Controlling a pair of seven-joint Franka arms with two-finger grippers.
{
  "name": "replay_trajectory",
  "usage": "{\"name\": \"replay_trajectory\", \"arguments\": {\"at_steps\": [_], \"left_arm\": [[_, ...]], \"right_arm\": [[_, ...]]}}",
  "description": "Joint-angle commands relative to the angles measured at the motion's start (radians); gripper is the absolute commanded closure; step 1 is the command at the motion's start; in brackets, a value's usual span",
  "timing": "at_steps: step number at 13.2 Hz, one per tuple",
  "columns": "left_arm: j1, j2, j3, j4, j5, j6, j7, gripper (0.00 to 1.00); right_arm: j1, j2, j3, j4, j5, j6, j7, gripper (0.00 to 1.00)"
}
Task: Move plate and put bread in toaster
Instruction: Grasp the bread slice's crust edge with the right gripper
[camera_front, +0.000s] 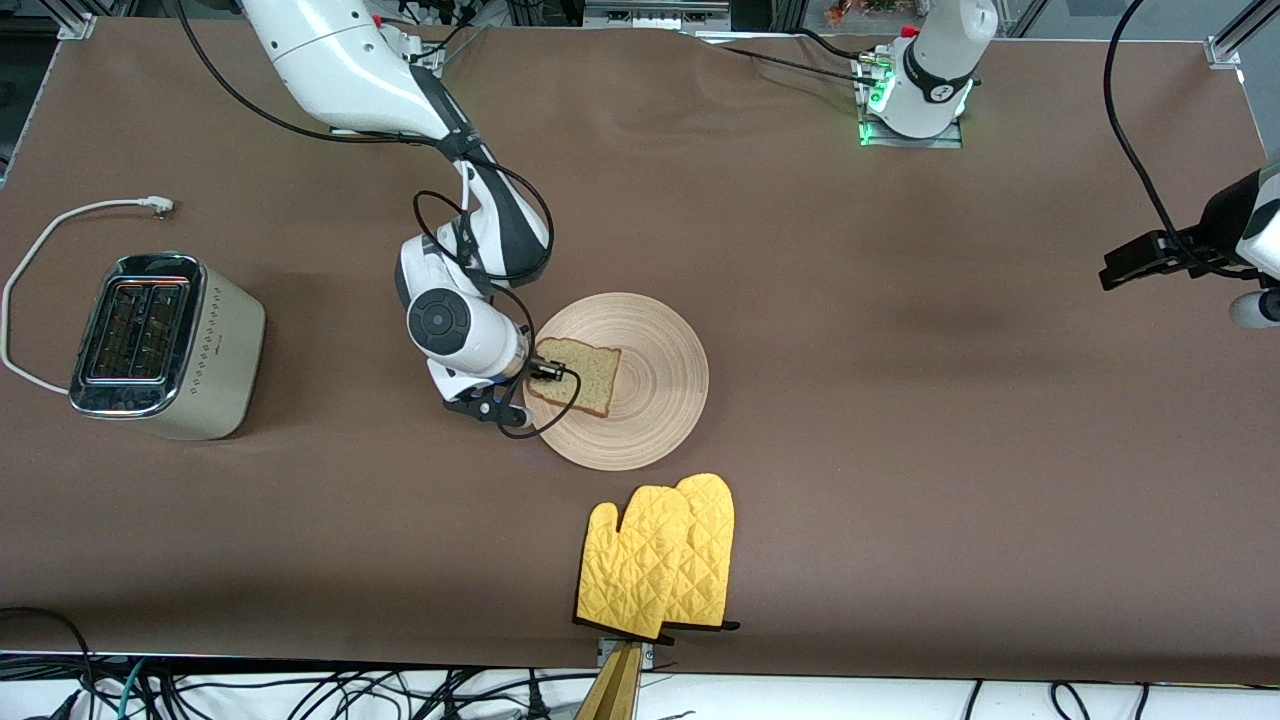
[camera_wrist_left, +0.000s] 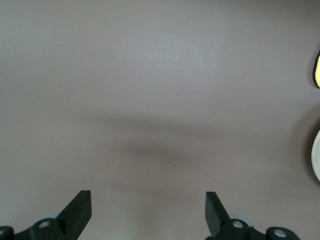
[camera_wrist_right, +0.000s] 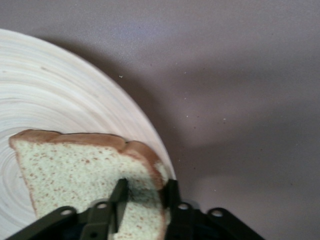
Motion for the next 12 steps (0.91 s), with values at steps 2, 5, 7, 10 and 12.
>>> {"name": "replay_trajectory", "arguments": {"at_steps": [2,5,7,10,12], "left_arm": [[0.0,-0.002,0.007,0.005,-0.024,-0.01,0.001,0.0],[0.0,0.001,0.007,0.005,-0.026,-0.01,0.001,0.0],[0.001,0.001,0.007,-0.001,-0.038,-0.01,0.002,0.0],[0.003,0.001,0.007,-0.008,-0.038,-0.01,0.004,0.0],[0.003,0.001,0.007,-0.008,-0.038,-0.01,0.004,0.0]], "right_arm": [[0.015,-0.008,-0.005,-0.012,-0.01,0.004,0.006,1.0],[0.017,-0.008,-0.005,-0.012,-0.01,0.004,0.006,1.0],[0.024,-0.012,-0.007,-0.01,-0.01,0.002,0.003,1.0],[0.024,-0.037,-0.012,0.007,-0.027,-0.045,-0.002,1.0],[0.018,-0.056,-0.013,0.031,-0.059,-0.097,-0.002,1.0]]}}
